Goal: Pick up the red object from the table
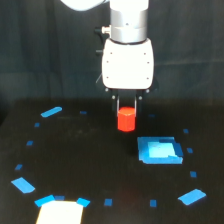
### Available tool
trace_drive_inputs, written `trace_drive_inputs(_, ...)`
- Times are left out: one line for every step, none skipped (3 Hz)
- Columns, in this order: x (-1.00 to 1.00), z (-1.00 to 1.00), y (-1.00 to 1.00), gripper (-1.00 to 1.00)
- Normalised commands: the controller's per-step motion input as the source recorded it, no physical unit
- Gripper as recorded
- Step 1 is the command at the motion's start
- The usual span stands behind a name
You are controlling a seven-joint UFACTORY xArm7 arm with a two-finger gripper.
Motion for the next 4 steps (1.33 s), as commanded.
trace_drive_inputs(0.57, 1.00, -0.10, -1.00)
trace_drive_inputs(0.34, 1.00, 0.03, -1.00)
trace_drive_inputs(0.02, 0.50, 0.08, -0.81)
trace_drive_inputs(-0.13, -0.21, 0.12, -0.93)
